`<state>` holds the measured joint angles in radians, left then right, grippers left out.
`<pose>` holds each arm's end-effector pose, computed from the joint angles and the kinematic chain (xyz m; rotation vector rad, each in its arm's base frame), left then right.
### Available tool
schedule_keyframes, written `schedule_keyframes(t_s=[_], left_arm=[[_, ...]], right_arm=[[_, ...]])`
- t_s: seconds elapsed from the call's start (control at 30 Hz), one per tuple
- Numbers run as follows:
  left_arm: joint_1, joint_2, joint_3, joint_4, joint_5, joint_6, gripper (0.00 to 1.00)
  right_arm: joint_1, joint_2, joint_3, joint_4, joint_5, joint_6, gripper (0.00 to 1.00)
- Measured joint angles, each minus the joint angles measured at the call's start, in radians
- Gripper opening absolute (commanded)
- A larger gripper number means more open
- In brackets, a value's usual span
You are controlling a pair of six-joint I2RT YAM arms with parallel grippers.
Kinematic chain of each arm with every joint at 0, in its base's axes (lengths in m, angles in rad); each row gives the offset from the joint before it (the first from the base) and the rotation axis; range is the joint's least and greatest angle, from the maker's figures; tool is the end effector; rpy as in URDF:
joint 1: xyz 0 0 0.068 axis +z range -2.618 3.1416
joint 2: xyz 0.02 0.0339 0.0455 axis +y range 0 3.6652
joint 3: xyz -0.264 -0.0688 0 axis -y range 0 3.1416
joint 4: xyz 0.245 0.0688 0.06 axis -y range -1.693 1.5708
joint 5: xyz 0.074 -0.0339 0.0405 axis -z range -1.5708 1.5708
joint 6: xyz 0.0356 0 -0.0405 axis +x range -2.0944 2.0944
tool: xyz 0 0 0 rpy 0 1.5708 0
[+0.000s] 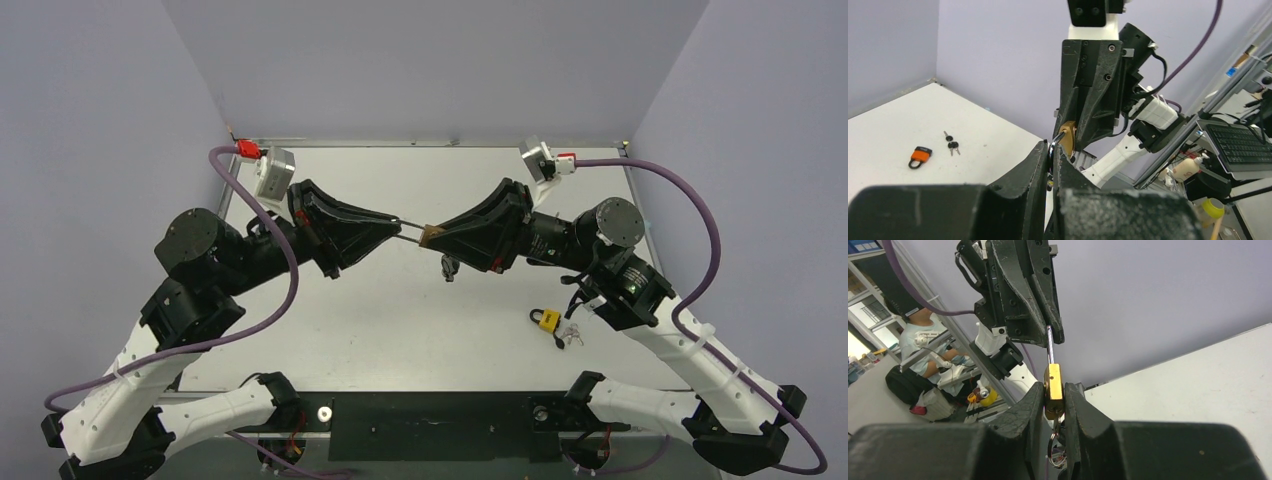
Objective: Lock with the key
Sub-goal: Lock the lock.
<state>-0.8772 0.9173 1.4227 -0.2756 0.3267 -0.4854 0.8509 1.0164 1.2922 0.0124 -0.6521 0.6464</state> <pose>0.0869 -0.1224 0.5188 0.5816 1.3724 -1.3458 0.1146 0.1635 0.4915 -0.7829 1.3439 1.6426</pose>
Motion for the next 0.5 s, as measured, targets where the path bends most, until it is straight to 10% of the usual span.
schedule_keyframes(t_s=[0.17,0.5], left_arm=[[-0.013,-0.003,-0.008,-0.04,-0.101,0.0,0.0],[-0.022,0.009,-0.012,-0.122,-0.177,-0.011,0.0]], right_arm=[[0.0,-0.007,-0.006,-0.029,0.049,-0.023,0.0],[-0.006,-0.041,-0.082,-0.045,0.13,-0.053,0.41]])
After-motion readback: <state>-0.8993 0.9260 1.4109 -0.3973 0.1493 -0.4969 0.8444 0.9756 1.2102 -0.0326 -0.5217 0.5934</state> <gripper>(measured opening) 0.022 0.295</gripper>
